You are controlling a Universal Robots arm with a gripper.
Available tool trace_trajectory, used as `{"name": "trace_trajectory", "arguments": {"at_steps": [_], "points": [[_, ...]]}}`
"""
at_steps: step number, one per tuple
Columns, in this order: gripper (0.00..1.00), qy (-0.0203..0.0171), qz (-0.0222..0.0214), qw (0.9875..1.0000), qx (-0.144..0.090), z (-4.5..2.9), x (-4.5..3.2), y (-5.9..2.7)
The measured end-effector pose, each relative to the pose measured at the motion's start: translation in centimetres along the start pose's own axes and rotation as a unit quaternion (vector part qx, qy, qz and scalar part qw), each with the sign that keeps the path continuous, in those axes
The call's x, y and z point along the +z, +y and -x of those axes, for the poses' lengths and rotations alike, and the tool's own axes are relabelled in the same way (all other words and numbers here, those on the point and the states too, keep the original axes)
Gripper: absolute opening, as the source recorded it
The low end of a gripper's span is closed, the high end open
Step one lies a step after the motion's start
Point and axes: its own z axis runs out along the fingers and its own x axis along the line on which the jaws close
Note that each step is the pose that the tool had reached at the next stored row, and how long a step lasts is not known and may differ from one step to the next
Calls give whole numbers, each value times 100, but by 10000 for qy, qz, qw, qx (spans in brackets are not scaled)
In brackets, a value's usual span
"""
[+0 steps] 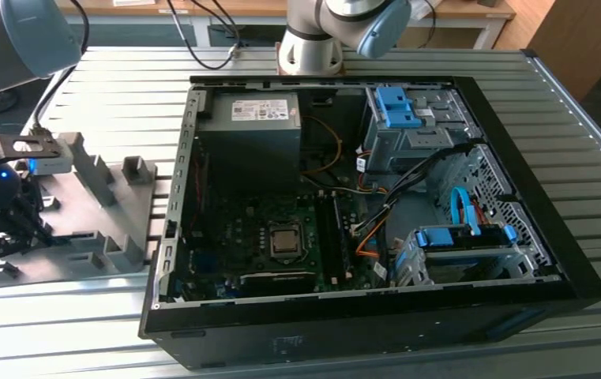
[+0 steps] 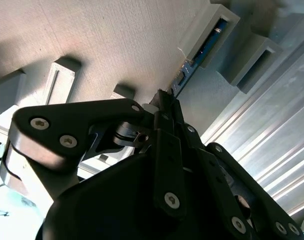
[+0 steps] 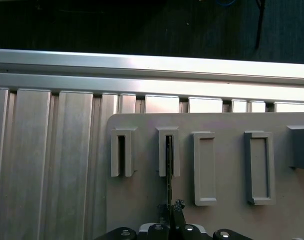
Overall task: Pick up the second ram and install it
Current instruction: 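Pick up the second ram and move it above second insertion slot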
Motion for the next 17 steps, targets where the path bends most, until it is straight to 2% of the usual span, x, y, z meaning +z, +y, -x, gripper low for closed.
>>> {"name": "trace_trajectory", "arguments": {"at_steps": [6,12,17], "points": [[14,1,0,10000,0,1,-23,0],[14,1,0,10000,0,3,-127,2],[14,0,-1,10000,0,5,-178,3]]}}
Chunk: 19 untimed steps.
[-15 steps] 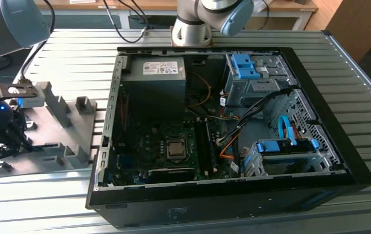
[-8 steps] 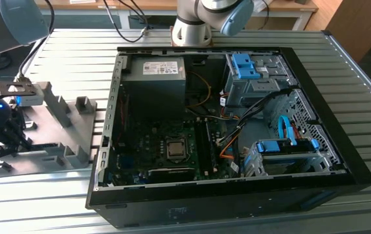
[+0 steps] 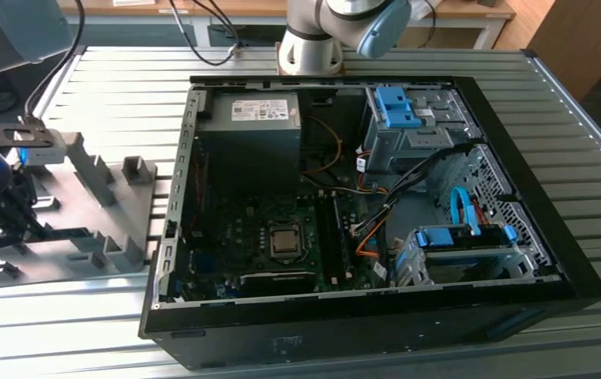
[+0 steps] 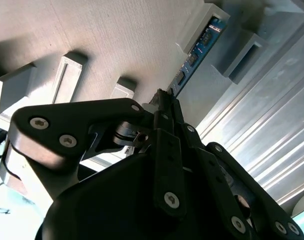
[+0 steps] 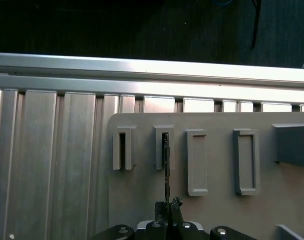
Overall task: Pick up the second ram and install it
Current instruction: 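Pick up the second ram and move it above second insertion slot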
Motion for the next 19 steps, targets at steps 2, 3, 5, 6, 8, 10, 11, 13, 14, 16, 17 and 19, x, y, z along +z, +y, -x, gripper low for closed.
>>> {"name": "trace_trajectory", "arguments": {"at_steps": [2,3,5,6,8,10,11,13,14,16,17,19], "points": [[14,0,1,10000,0,0,-15,0],[14,1,1,10000,0,1,-23,0],[14,0,1,10000,0,1,-40,1],[14,1,1,10000,0,1,-50,1],[14,1,1,10000,0,2,-71,1],[14,0,1,10000,0,2,-90,2],[14,0,0,10000,0,3,-99,2],[14,0,1,10000,0,3,-118,2],[14,0,1,10000,0,3,-127,2],[14,0,1,10000,0,4,-143,3],[14,0,1,10000,0,4,-152,3],[14,-1,1,10000,0,4,-166,3]]}}
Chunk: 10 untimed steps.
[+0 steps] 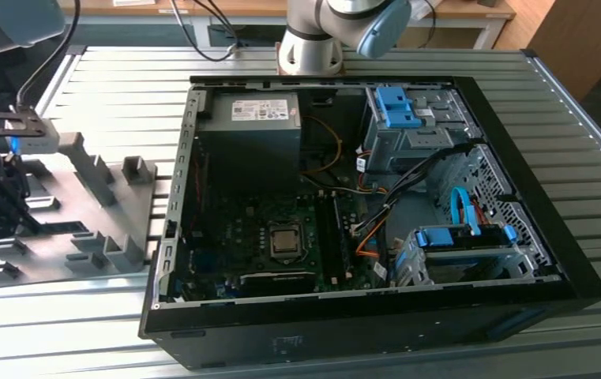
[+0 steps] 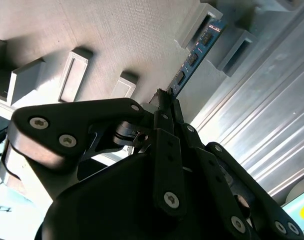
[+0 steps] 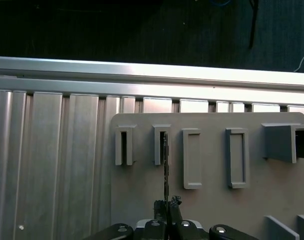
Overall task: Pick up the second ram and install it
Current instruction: 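Pick up the second ram and move it above second insertion slot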
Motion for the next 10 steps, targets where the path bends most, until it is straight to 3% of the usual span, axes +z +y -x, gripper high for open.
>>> {"name": "trace_trajectory", "arguments": {"at_steps": [10], "points": [[14,-7,-1,10000,0,2,-59,1]]}}
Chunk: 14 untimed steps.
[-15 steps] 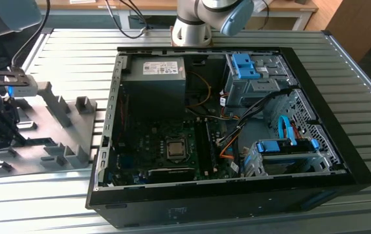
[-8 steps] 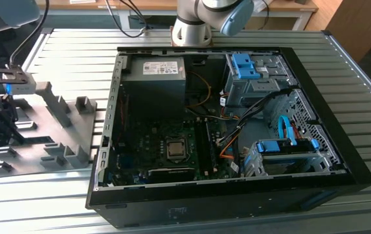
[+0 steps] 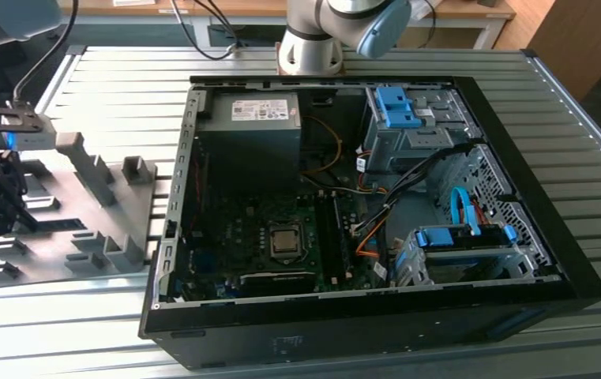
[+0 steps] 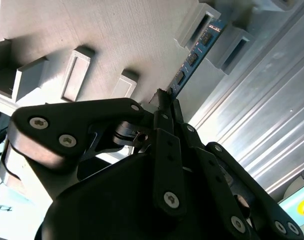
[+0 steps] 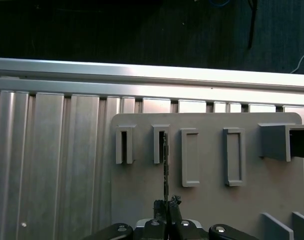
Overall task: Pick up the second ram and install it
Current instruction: 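Pick up the second ram and move it above second insertion slot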
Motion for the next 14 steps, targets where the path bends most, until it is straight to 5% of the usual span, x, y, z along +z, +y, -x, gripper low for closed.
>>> {"name": "trace_trajectory", "arguments": {"at_steps": [14], "points": [[14,0,0,10000,0,2,-75,1]]}}
